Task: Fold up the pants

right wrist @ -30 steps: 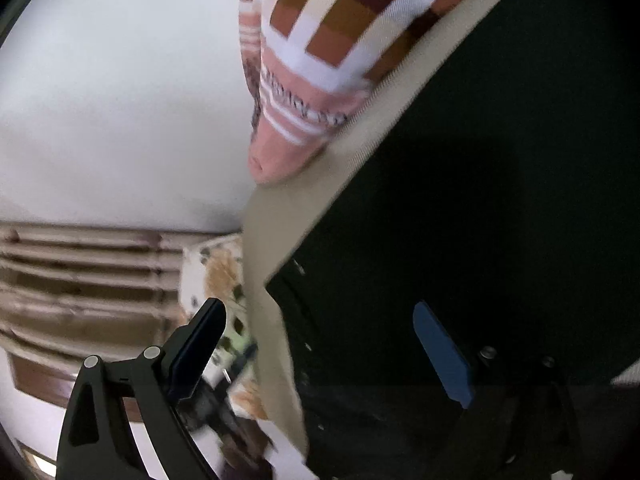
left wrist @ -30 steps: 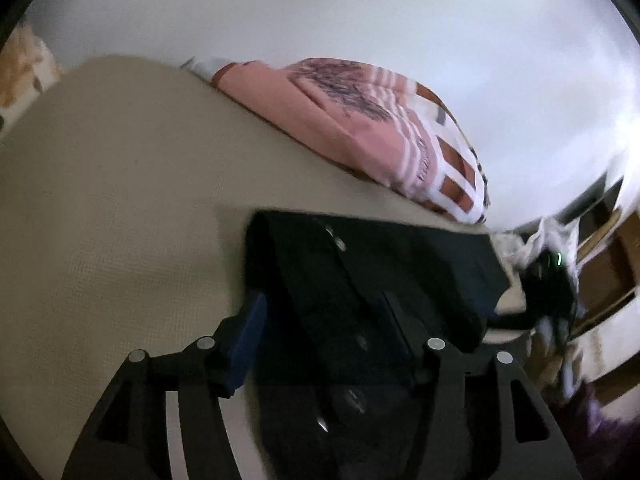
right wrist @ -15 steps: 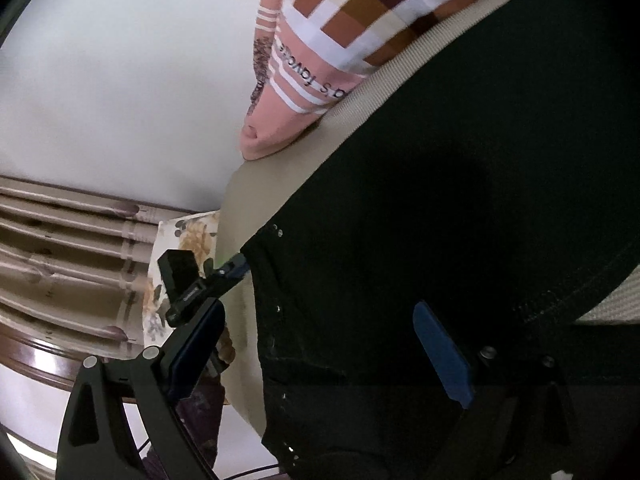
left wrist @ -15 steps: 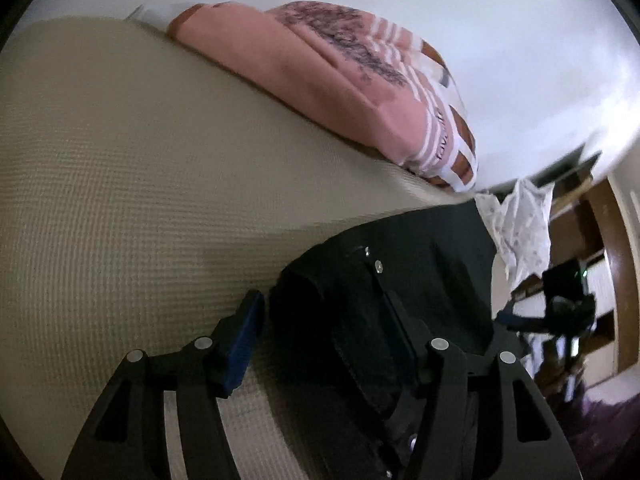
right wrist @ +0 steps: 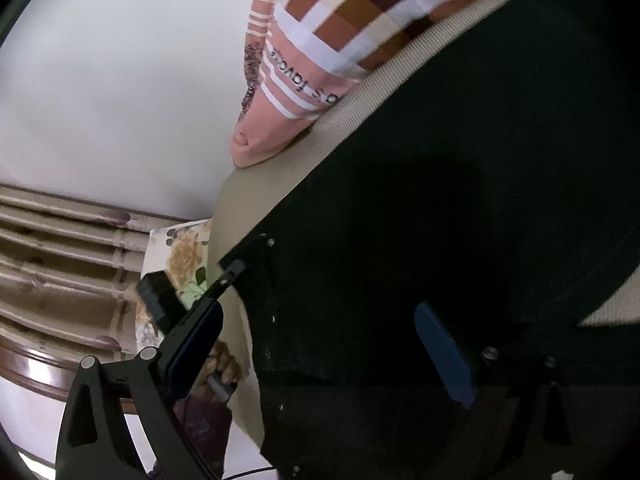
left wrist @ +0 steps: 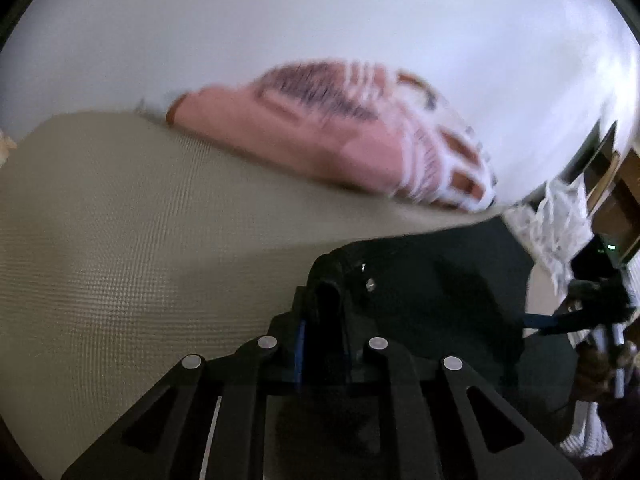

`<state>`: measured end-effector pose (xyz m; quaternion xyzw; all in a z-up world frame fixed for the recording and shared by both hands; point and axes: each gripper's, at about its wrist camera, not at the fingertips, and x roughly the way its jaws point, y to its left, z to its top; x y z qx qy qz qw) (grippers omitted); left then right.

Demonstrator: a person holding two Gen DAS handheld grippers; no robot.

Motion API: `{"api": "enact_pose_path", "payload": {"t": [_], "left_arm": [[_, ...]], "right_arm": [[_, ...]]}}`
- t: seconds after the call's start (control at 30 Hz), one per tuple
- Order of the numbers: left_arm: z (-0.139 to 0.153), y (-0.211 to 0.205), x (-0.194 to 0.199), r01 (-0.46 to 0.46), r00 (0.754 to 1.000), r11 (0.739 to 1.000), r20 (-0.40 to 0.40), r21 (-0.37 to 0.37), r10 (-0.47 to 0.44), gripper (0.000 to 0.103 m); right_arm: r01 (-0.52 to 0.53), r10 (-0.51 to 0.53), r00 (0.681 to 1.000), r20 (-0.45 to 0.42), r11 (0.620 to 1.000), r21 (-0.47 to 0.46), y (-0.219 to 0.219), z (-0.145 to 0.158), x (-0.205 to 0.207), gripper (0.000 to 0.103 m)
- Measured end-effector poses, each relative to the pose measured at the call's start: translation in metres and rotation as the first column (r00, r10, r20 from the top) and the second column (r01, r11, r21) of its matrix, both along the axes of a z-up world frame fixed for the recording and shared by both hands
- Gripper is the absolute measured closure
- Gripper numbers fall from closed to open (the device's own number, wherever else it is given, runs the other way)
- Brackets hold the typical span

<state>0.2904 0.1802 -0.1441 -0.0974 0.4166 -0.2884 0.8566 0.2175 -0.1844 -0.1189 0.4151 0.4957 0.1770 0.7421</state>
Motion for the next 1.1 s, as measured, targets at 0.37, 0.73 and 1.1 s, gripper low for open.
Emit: {"api": "enact_pose_path", "payload": {"t": [0.37, 0.73, 1.1], "left_arm": [[0.042, -0.023, -0.087, 0.038, 0.989, 0.998, 0.146, -0.047, -0.031, 0.09], [0.04, -0.029, -0.129, 0.038, 0.996, 0.995, 0.083, -0.091, -0.03, 0.089], [0.044, -0.018, -0.172, -0.008, 1.0, 0.997, 0.015, -0.075, 0.009, 0.088]], "right_arm": [[0.048, -0.046, 0.999, -0.017, 0.988, 0.145, -0.04, -0.006, 0.065, 0.007], [0.078, -0.069, 0.987, -0.142, 0.995, 0.058, -0.057, -0.051, 0.118, 0.059], [0.09, -0.09, 0.995, -0.045, 0.996, -0.003, -0.06, -0.025, -0.001, 0.094]]}}
